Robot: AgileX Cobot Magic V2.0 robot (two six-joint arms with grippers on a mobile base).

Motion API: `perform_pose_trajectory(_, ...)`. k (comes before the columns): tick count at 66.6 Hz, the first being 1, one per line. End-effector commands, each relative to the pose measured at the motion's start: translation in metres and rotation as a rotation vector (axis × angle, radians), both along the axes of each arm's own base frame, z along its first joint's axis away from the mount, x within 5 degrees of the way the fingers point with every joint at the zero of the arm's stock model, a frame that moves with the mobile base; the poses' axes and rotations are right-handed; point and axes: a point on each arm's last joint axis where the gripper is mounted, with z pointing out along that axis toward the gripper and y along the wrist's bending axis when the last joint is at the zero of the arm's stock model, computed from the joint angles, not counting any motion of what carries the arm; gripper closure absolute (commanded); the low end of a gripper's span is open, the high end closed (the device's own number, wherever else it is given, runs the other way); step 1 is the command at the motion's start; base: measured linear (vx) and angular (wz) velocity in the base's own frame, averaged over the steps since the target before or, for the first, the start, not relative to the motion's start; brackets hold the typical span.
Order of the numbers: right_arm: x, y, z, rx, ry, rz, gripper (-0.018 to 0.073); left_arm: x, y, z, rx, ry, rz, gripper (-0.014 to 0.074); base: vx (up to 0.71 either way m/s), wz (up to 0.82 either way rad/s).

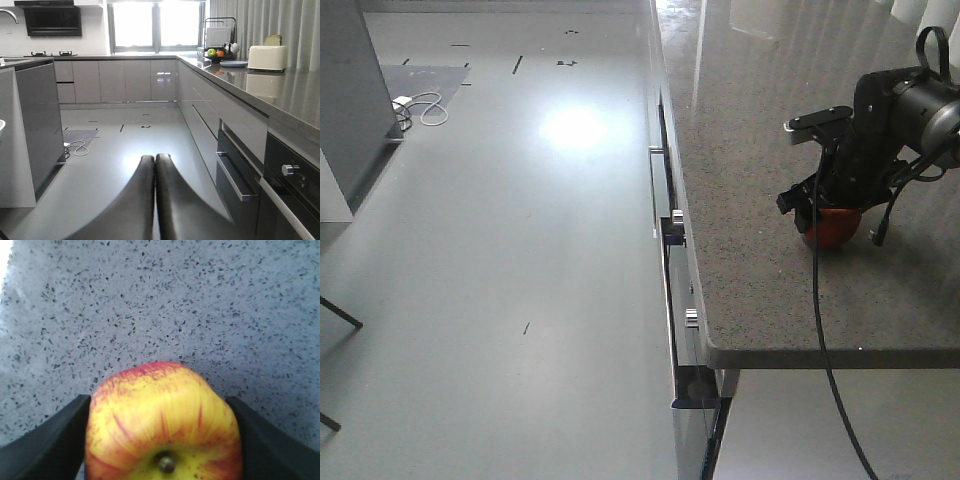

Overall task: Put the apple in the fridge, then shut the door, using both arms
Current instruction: 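Lower the right gripper over the red-yellow apple on the counter, then close the right gripper around the apple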

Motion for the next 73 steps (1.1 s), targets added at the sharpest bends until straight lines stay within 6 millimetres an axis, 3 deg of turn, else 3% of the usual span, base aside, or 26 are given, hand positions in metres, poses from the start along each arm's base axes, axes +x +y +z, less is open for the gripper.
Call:
perform_pose_trajectory(1,-0.007,-0.004,0.055,0.011,-0.164,-0.025,0.0254,-0.003,0.000,0.013,-0.010,-0.107,0.000,0.0603,0.00,0.00)
perform_pose_trajectory(19,-0.037,0.005,0.094,0.149,-0.123,-0.084,0.0377,-0.003,0.000,0.013,-0.010,-0.107,0.000,0.0603,0.00,0.00)
perform_pose_trajectory(33,-0.082,0.028,0.118,0.276,-0.186,0.015,0.0395,-0.003,0.000,0.013,-0.010,-0.107,0.000,0.0603,0.00,0.00)
perform_pose_trajectory(48,-0.150,0.062,0.116,0.301,-0.255,0.146,0.0395,-0.003,0.000,0.013,-0.010,-0.107,0.000,0.0603,0.00,0.00)
perform_pose_trajectory(73,-0.253,0.095,0.100,0.386,-0.267,0.338,0.0395,-0.003,0.000,0.013,-0.010,-0.107,0.000,0.0603,0.00,0.00)
